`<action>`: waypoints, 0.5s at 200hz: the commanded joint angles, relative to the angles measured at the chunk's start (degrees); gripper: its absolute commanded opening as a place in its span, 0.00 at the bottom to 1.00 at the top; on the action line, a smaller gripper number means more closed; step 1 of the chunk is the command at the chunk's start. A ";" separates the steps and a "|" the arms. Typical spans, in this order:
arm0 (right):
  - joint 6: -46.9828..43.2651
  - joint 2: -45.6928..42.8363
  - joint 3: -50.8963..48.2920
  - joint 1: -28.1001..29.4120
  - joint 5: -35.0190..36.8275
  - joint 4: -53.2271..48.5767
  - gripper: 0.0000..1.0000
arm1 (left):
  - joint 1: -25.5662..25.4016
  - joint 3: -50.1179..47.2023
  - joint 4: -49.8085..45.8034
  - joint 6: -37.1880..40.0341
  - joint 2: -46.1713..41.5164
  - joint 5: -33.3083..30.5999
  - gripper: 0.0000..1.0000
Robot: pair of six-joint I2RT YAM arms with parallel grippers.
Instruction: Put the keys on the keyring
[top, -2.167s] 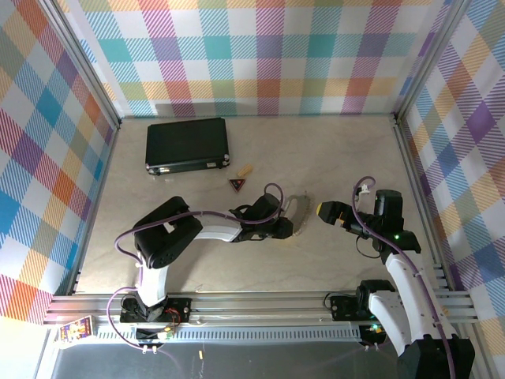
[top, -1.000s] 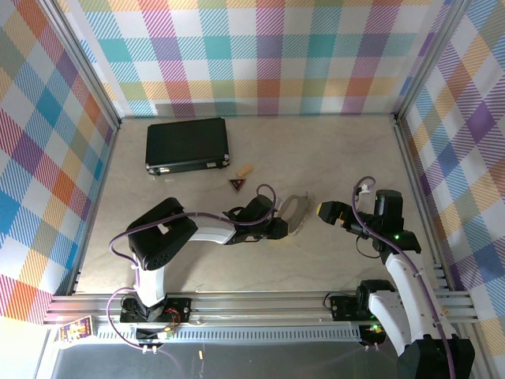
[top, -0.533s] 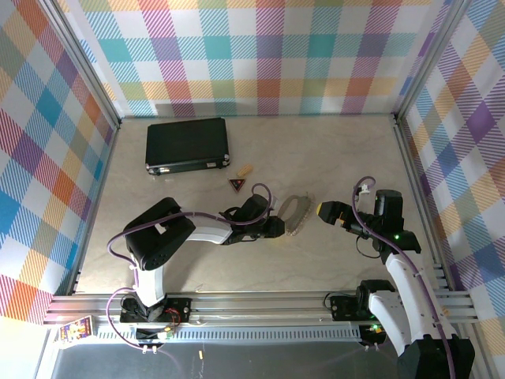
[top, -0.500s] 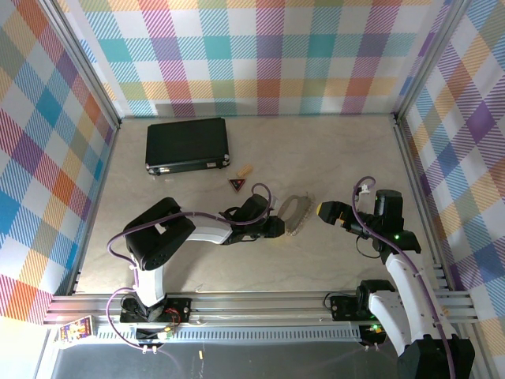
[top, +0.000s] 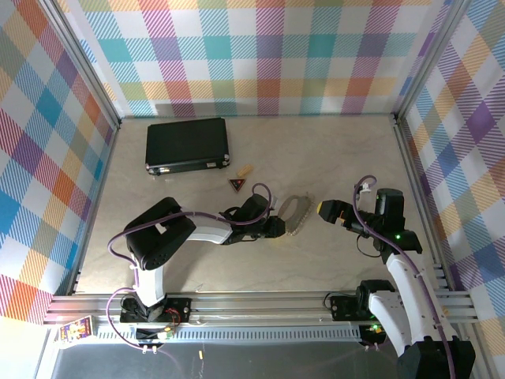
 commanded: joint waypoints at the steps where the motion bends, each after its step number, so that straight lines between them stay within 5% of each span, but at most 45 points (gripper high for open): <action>1: -1.65 -0.24 2.00 -0.51 -0.88 -0.77 0.99 | 0.63 0.32 -0.33 -0.23 1.20 0.59 0.19; 100: -2.50 -1.45 2.24 -1.07 -0.04 -2.63 0.99 | 0.28 1.54 -0.77 0.09 2.10 1.13 0.14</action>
